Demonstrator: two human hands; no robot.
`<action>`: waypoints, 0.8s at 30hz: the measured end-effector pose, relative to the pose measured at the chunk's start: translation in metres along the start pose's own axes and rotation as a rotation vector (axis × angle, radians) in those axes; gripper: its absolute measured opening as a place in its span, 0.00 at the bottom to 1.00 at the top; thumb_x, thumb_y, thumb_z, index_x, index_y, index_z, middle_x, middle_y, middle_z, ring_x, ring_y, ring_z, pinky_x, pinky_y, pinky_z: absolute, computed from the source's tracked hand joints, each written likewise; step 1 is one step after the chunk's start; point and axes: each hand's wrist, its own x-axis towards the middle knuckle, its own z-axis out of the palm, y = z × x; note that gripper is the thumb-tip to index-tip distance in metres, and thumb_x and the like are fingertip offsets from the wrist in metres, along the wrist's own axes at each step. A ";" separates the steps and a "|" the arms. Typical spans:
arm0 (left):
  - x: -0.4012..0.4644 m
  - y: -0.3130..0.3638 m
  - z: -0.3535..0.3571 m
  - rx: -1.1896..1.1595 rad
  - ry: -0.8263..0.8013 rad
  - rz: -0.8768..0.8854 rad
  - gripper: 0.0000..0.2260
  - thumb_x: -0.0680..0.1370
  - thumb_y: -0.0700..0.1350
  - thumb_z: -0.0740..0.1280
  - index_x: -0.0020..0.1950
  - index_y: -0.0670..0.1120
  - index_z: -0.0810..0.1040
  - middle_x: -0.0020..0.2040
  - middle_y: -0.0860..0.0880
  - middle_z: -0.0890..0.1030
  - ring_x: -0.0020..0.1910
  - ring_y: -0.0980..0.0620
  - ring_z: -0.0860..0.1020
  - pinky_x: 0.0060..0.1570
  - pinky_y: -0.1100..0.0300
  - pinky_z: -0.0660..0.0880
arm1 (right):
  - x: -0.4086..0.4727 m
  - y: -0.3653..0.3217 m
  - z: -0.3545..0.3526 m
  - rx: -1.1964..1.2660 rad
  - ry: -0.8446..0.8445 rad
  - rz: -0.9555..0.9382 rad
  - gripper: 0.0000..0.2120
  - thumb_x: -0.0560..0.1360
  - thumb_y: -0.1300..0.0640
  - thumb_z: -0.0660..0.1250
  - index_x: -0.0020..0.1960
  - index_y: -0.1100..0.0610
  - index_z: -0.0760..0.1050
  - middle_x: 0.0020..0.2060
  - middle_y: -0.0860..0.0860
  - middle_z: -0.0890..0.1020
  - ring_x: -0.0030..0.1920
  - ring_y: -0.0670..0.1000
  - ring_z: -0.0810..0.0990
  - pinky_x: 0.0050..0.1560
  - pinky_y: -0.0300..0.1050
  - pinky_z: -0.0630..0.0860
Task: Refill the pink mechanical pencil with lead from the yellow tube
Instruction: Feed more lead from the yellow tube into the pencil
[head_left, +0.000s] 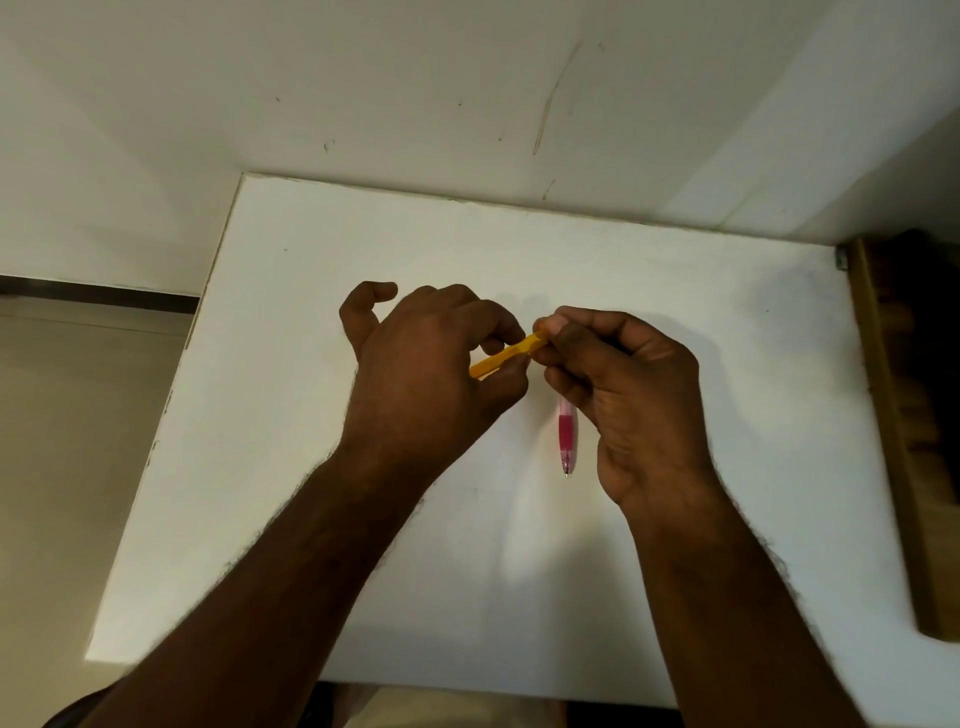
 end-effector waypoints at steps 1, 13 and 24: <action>0.000 0.000 0.000 -0.001 0.004 -0.004 0.05 0.72 0.55 0.71 0.46 0.57 0.82 0.40 0.59 0.81 0.45 0.56 0.80 0.66 0.46 0.56 | 0.000 0.000 0.000 -0.002 -0.001 -0.007 0.04 0.74 0.59 0.76 0.48 0.53 0.86 0.44 0.51 0.90 0.46 0.53 0.89 0.48 0.45 0.85; 0.000 -0.002 0.003 -0.006 0.043 -0.015 0.04 0.73 0.55 0.71 0.45 0.57 0.82 0.40 0.59 0.81 0.45 0.58 0.80 0.67 0.46 0.56 | 0.000 -0.001 0.000 -0.151 0.018 -0.131 0.04 0.75 0.58 0.76 0.48 0.51 0.86 0.39 0.47 0.89 0.42 0.49 0.89 0.45 0.42 0.85; 0.000 0.001 0.004 -0.195 0.176 0.003 0.02 0.75 0.51 0.73 0.46 0.56 0.82 0.41 0.59 0.81 0.42 0.61 0.79 0.65 0.44 0.61 | -0.008 -0.011 0.005 -0.286 0.108 -0.392 0.05 0.75 0.54 0.76 0.51 0.50 0.85 0.41 0.45 0.89 0.44 0.47 0.89 0.50 0.52 0.86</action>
